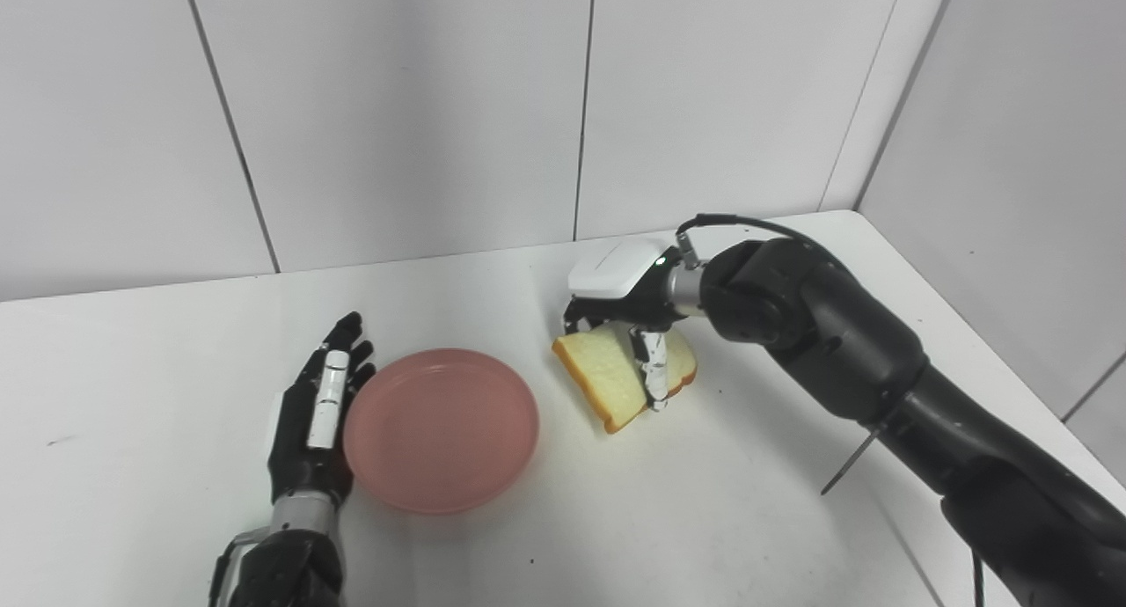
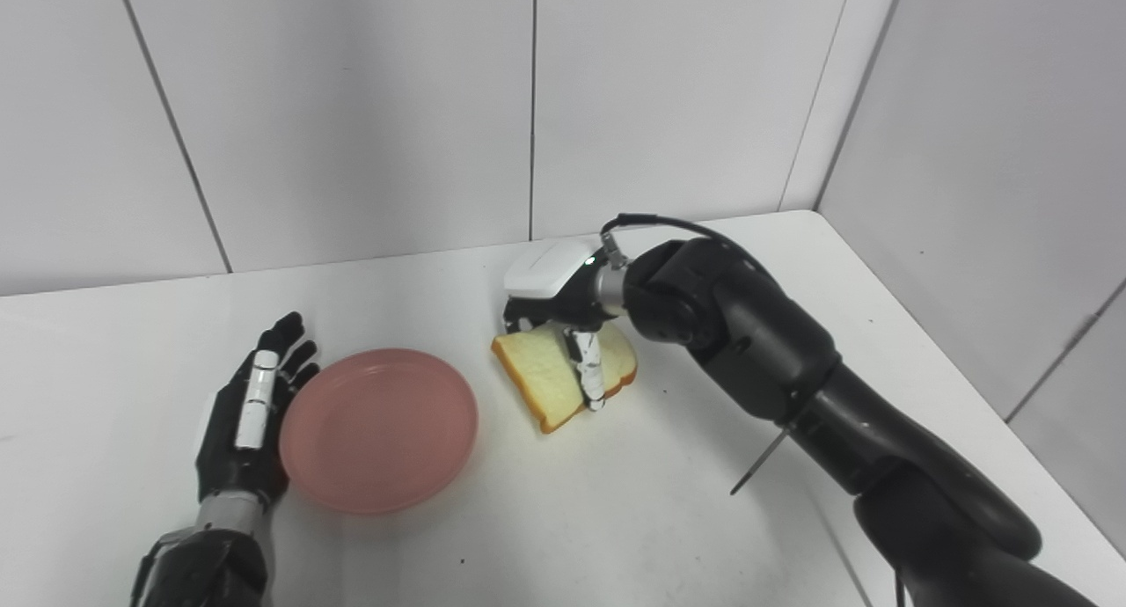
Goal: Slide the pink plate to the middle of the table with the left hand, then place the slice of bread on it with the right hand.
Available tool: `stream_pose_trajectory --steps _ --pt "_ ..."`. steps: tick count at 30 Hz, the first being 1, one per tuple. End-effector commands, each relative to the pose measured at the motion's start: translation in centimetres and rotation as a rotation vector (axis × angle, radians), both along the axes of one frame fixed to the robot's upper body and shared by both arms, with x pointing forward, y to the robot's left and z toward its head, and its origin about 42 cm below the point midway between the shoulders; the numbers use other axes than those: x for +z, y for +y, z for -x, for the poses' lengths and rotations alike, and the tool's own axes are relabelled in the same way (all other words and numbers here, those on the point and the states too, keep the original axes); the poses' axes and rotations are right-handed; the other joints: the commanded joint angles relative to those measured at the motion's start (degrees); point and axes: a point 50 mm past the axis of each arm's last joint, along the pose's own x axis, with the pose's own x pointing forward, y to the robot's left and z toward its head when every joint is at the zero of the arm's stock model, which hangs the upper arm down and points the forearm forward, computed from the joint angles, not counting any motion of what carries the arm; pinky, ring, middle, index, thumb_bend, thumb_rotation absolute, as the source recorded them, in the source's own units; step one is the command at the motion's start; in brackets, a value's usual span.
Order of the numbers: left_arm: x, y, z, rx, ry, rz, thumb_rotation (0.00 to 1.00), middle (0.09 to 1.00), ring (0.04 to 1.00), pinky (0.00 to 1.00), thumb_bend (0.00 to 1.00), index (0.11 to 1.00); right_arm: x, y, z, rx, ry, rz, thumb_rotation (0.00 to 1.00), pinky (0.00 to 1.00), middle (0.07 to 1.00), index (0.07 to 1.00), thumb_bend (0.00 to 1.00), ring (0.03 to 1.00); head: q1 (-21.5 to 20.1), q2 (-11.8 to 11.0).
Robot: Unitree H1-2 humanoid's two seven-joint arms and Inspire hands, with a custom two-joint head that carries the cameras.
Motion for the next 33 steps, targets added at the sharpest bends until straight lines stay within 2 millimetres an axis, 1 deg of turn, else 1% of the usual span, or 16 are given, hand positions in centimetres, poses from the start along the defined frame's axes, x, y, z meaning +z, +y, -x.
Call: stream_pose_trajectory --steps 1,2,3,4,6,7,8,11,12,15,17,21,23,28,30,33 --pt "-1.3 -1.1 0.4 -0.006 0.068 0.003 0.74 0.918 0.896 0.9 0.7 0.782 3.4 1.4 -0.6 0.062 -0.095 0.005 0.0 0.42 0.491 0.639 0.56 0.499 0.91 0.09" --pt "-1.3 -1.3 0.4 -0.006 0.068 0.003 0.74 0.915 0.892 0.9 0.71 0.782 3.3 1.9 -0.7 0.077 -0.096 0.007 0.0 0.39 0.49 0.649 0.56 0.469 1.45 0.1" --pt "-1.3 -1.5 0.4 -0.006 0.069 0.003 0.74 0.91 0.887 0.89 0.73 0.781 3.3 2.4 -0.8 0.089 -0.099 0.011 0.12 0.42 0.563 0.694 0.69 0.502 1.71 0.1" --pt "-1.3 -1.8 0.4 -0.005 0.07 0.003 0.74 0.908 0.885 0.89 0.73 0.78 3.3 2.7 -0.9 0.099 -0.102 0.014 0.17 0.44 0.596 0.71 0.74 0.521 2.52 0.05" --pt "-1.4 -2.1 0.4 -0.002 0.071 0.002 0.74 0.903 0.881 0.88 0.74 0.78 3.4 3.6 -1.0 0.117 -0.105 0.022 0.24 0.48 0.653 0.721 0.8 0.569 3.05 0.03" --pt "-1.5 -2.3 0.3 -0.002 0.071 0.001 0.74 0.9 0.88 0.87 0.73 0.779 3.5 3.7 -1.1 0.122 -0.106 0.025 0.25 0.49 0.664 0.71 0.81 0.581 3.46 0.0" --pt "-1.5 -2.5 0.3 0.0 0.071 0.0 0.75 0.899 0.879 0.87 0.73 0.779 3.6 4.2 -1.2 0.14 -0.109 0.026 0.25 0.5 0.669 0.705 0.81 0.587 4.17 -0.13" --pt "-1.7 -3.1 0.3 0.005 0.072 -0.001 0.74 0.875 0.856 0.85 0.73 0.773 3.7 5.4 -1.4 0.173 -0.11 0.016 0.25 0.41 0.584 0.639 0.81 0.486 5.66 -0.42" --pt "-1.8 -3.4 0.3 0.006 0.071 0.0 0.74 0.875 0.855 0.85 0.73 0.772 3.8 5.8 -1.4 0.178 -0.107 0.007 0.25 0.4 0.581 0.637 0.81 0.482 6.69 -0.46" --pt "-1.8 -4.0 0.3 0.007 0.067 0.01 0.73 0.869 0.847 0.83 0.71 0.767 3.7 6.8 -1.4 0.202 -0.105 0.002 0.25 0.39 0.606 0.632 0.79 0.483 8.89 -0.52" --pt "-1.8 -4.3 0.3 0.007 0.066 0.021 0.73 0.872 0.849 0.83 0.71 0.765 3.6 7.2 -1.5 0.219 -0.108 0.003 0.25 0.42 0.616 0.63 0.79 0.509 10.05 -0.56" --pt "-1.8 -4.9 0.2 0.01 0.063 0.036 0.71 0.873 0.868 0.86 0.69 0.748 3.6 8.2 -1.7 0.249 -0.105 -0.01 0.24 0.45 0.625 0.642 0.79 0.538 11.82 -0.72" --pt "-1.8 -5.1 0.1 0.01 0.062 0.035 0.71 0.879 0.875 0.87 0.71 0.745 3.6 8.5 -1.7 0.265 -0.107 -0.019 0.23 0.46 0.618 0.642 0.79 0.544 12.47 -0.76" --pt "-1.9 -5.5 0.1 0.013 0.068 0.031 0.72 0.891 0.872 0.86 0.72 0.759 3.8 9.5 -1.8 0.297 -0.125 -0.022 0.22 0.43 0.591 0.657 0.8 0.504 13.65 -0.98" --pt "-1.9 -5.5 0.2 0.014 0.073 0.032 0.72 0.897 0.872 0.87 0.71 0.76 4.0 9.8 -1.8 0.299 -0.129 -0.016 0.23 0.45 0.581 0.66 0.8 0.501 13.65 -0.98" --pt "-2.0 -5.6 0.2 0.014 0.08 0.038 0.72 0.908 0.877 0.88 0.71 0.77 3.9 10.1 -2.1 0.309 -0.134 -0.012 0.24 0.44 0.568 0.658 0.79 0.488 13.95 -1.32"
